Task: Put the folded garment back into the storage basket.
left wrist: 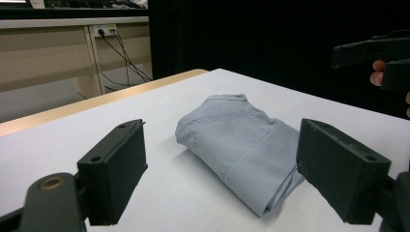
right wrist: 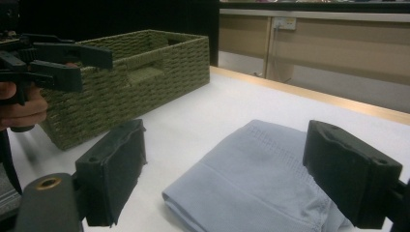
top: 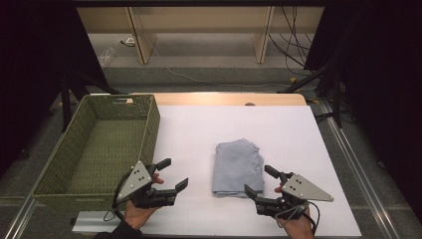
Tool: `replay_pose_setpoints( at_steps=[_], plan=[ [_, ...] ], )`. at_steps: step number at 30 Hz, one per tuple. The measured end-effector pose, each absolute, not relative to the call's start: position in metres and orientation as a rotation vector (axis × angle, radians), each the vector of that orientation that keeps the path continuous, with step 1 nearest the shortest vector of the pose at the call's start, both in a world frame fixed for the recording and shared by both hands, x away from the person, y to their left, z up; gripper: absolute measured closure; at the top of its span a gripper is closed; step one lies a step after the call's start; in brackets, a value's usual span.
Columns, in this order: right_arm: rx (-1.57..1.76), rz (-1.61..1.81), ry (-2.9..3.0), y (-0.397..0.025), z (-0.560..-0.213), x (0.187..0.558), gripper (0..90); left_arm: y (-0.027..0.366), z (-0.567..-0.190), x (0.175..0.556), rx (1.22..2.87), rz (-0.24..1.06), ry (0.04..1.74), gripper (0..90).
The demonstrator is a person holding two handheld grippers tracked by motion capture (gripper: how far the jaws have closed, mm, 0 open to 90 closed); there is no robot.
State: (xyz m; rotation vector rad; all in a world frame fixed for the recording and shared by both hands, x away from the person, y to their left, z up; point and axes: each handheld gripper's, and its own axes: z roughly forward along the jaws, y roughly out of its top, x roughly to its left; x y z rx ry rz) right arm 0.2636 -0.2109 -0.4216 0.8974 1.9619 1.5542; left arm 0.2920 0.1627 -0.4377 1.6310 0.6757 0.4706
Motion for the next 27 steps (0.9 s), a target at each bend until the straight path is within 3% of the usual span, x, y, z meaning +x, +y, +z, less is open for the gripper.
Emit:
replay_pose_setpoints(
  at_steps=[19, 27],
  plan=[
    [0.903, 1.552, 1.959, -0.211, -0.4218, 0.2639, 16.3, 0.1594, -0.4386, 0.2931, 1.645, 0.436, 0.684, 17.5],
    [0.906, 1.548, 1.963, -0.2108, -0.422, 0.2642, 16.3, 0.158, -0.4402, 0.2974, 1.645, 0.351, 0.718, 17.3]
  ],
)
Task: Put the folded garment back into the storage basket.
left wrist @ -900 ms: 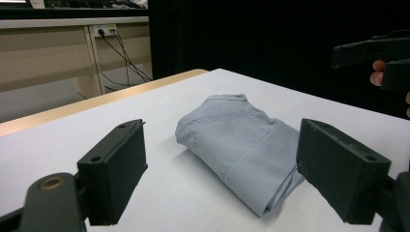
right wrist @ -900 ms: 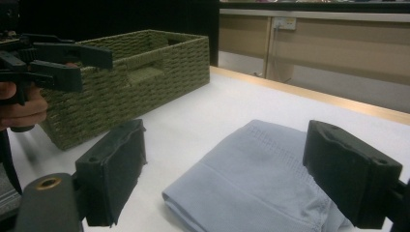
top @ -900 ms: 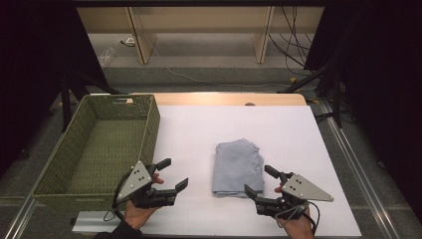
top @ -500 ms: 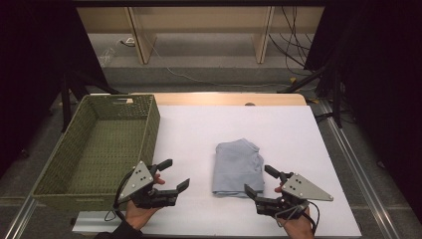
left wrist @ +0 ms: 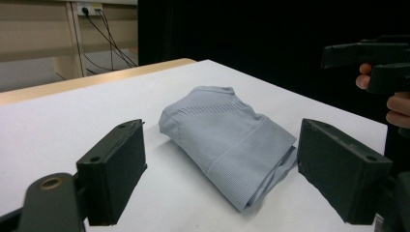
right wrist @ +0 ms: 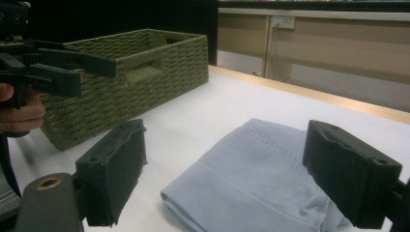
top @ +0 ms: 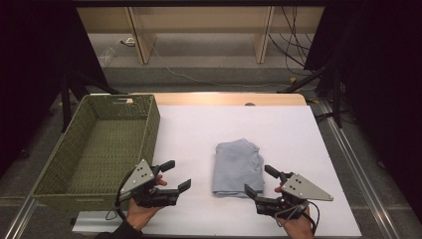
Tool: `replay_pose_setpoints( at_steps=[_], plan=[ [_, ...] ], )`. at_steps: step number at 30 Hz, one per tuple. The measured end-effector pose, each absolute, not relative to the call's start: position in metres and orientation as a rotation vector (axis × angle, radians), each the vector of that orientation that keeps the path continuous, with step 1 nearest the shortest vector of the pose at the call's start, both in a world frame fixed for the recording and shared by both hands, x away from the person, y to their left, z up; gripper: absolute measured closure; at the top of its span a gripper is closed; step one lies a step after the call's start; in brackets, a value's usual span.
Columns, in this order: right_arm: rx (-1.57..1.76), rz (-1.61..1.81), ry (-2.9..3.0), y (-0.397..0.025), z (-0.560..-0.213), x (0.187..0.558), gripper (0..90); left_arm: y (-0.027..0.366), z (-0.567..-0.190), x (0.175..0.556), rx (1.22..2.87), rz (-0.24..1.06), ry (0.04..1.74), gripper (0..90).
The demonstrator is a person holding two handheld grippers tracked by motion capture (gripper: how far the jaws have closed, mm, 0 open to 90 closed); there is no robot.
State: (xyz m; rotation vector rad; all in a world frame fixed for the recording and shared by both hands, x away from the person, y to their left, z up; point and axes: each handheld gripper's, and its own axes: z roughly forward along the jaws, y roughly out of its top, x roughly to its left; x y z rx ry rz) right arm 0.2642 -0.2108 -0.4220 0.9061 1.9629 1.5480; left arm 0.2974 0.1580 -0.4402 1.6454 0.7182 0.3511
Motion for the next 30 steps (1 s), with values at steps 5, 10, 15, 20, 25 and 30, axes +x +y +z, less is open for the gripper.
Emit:
replay_pose_setpoints(
  at_steps=[5, 10, 15, 20, 25, 30],
  plan=[
    [0.912, 1.548, 1.959, -0.212, -0.422, 0.265, 16.4, 0.153, -0.442, 0.302, 1.668, 0.279, 0.767, 17.0],
    [0.916, 1.546, 1.956, -0.212, -0.422, 0.265, 16.4, 0.149, -0.444, 0.307, 1.687, 0.229, 0.811, 16.4],
    [0.917, 1.545, 1.958, -0.212, -0.422, 0.265, 16.4, 0.141, -0.443, 0.315, 1.694, 0.151, 0.855, 16.2],
    [0.922, 1.545, 1.957, -0.213, -0.423, 0.266, 16.4, 0.135, -0.442, 0.318, 1.717, 0.107, 0.87, 15.9],
    [0.925, 1.541, 1.957, -0.213, -0.423, 0.266, 16.5, 0.128, -0.442, 0.324, 1.701, 0.06, 0.878, 15.8],
    [0.929, 1.542, 1.957, -0.212, -0.423, 0.266, 16.5, 0.117, -0.443, 0.329, 1.729, 0.059, 0.874, 15.5]
  ],
)
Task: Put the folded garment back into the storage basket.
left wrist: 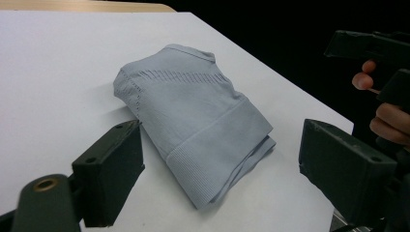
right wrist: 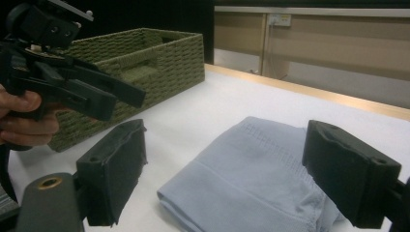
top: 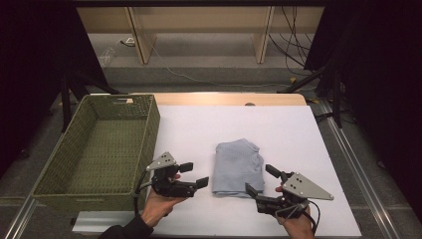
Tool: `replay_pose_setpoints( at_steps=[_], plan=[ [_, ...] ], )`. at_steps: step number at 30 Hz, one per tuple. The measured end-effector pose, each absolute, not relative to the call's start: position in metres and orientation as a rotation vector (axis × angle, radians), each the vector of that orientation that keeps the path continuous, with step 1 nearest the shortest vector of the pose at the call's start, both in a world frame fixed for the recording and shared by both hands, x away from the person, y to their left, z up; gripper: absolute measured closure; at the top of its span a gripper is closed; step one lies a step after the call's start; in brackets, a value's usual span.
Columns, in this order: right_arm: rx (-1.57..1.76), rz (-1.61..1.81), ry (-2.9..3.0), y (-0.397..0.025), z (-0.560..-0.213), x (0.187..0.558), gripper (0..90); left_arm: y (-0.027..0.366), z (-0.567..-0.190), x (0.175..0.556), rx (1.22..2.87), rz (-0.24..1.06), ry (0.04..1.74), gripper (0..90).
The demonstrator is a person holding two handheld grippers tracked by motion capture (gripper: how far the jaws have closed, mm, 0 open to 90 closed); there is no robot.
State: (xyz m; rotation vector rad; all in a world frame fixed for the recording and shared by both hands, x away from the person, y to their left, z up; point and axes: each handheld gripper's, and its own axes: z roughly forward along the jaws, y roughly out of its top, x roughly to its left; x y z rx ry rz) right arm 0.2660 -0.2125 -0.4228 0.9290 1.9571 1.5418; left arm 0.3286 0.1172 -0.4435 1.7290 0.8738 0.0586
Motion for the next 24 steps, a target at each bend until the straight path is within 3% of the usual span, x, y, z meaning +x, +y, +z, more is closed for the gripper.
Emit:
replay_pose_setpoints(
  at_steps=[24],
  plan=[
    [0.934, 1.547, 1.956, -0.214, -0.423, 0.266, 16.6, 0.085, -0.462, 0.375, 1.837, -0.081, 1.047, 16.4]
  ],
)
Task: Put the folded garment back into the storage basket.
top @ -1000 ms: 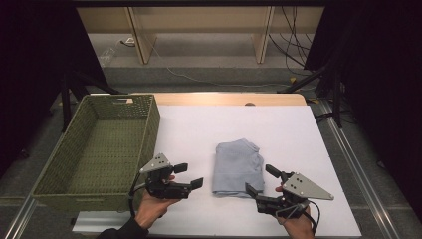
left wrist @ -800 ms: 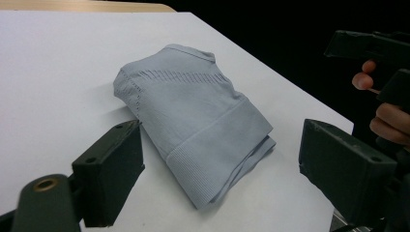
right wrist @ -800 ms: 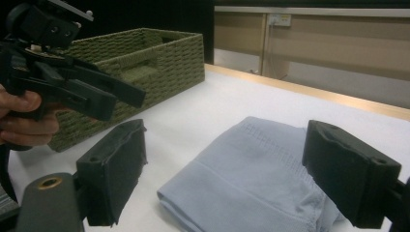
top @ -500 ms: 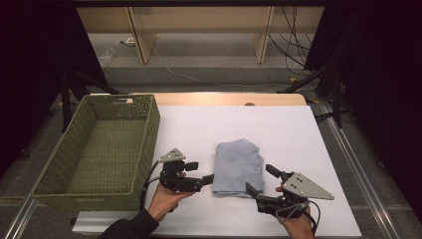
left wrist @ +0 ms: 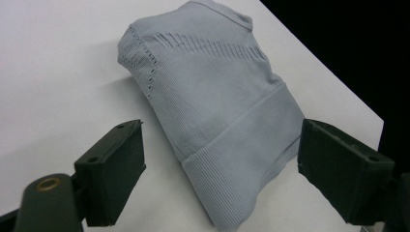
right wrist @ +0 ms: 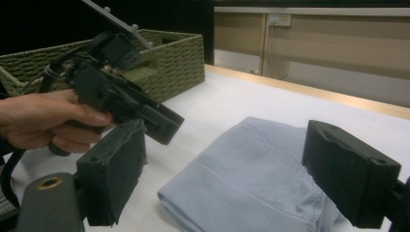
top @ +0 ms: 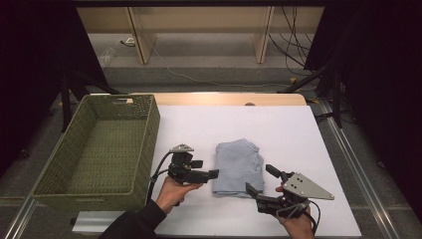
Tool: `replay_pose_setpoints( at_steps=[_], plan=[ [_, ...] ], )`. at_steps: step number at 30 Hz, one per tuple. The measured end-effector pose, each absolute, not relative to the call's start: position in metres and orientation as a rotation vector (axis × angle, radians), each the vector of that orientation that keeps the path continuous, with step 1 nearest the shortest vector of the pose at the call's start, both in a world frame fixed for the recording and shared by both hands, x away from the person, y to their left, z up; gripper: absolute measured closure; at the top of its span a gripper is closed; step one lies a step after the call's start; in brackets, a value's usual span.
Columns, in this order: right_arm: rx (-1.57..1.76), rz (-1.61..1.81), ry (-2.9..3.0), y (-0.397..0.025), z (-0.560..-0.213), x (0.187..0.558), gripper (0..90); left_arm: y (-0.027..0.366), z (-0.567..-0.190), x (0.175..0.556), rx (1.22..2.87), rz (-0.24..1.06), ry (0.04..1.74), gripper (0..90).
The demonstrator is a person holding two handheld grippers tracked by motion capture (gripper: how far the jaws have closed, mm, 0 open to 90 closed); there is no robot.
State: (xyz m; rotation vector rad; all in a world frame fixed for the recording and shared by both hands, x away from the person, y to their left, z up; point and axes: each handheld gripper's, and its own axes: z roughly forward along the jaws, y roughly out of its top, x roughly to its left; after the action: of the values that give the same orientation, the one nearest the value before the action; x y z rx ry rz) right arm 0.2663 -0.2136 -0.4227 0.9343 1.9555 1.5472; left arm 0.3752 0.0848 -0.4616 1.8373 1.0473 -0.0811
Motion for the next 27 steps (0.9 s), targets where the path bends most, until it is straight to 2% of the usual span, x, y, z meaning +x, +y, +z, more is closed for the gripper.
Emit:
replay_pose_setpoints(
  at_steps=[27],
  plan=[
    [0.933, 1.549, 1.959, -0.213, -0.423, 0.266, 16.7, 0.056, -0.472, 0.403, 1.962, -0.09, 1.127, 16.9]
  ],
)
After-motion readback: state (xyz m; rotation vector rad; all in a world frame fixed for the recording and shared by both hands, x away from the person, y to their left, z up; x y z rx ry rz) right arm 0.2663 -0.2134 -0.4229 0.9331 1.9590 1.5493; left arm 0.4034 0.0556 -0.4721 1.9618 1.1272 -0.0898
